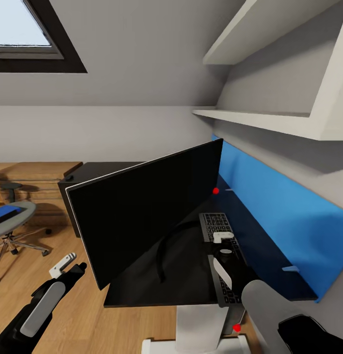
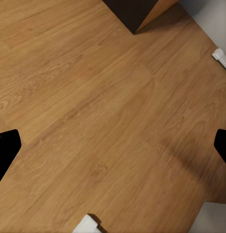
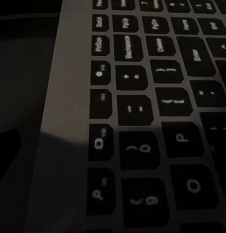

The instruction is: In the bedroom, organize the workspace by keeping the computer under the desk, ensuring the monitor is on the desk, placing the keyboard on the desk next to the monitor, placing the mouse on the desk next to the keyboard, moving the folder from the swivel chair onto the desk next to the mouse, stacking the notebook on top of the folder with the pen on top of the notebook, and positioning the swivel chair next to the desk.

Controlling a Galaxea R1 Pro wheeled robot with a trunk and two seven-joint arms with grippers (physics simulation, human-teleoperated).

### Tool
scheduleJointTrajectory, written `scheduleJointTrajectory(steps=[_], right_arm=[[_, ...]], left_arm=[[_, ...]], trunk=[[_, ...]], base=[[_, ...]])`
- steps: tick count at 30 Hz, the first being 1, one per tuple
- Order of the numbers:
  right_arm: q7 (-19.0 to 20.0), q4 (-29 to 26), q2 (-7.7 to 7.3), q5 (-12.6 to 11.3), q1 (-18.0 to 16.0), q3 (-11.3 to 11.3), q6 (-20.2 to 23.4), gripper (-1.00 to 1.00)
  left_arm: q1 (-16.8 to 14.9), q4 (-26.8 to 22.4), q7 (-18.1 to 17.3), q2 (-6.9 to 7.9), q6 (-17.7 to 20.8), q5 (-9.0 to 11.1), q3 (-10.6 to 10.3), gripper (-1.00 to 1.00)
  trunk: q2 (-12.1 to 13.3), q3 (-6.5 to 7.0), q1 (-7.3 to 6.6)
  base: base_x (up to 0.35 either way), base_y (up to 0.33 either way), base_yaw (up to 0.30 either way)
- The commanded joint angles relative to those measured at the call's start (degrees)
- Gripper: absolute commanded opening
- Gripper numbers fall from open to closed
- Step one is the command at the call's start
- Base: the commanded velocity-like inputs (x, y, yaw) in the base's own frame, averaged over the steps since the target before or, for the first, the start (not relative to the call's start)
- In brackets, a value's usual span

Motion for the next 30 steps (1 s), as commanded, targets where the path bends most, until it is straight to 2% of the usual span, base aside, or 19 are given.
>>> scheduleJointTrajectory(steps=[1,7,15,30], right_arm=[[-0.4,0.9,-0.06,-1.2,0.0,0.4,0.2,1.0],[-0.4,0.9,-0.06,-1.2,0.0,0.4,0.2,1.0],[-0.4,0.9,-0.04,-1.2,0.0,0.4,0.2,1.0],[-0.4,0.9,-0.05,-1.2,0.0,0.4,0.2,1.0]], left_arm=[[0.0,-0.1,0.4,0.06,0.1,0.3,-0.1,1.0],[0.0,-0.1,0.3,0.06,0.1,0.3,-0.1,1.0],[0.0,-0.1,0.2,0.06,0.1,0.4,-0.1,1.0],[0.0,-0.1,0.2,0.06,0.1,0.4,-0.1,1.0]], trunk=[[0.0,-0.07,0.0],[0.0,-0.07,0.0],[0.0,-0.07,0.0],[0.0,-0.07,0.0]], base=[[0.0,0.0,0.0],[-0.01,0.0,0.0],[-0.212,0.0,0.0],[-0.05,0.0,0.0]])
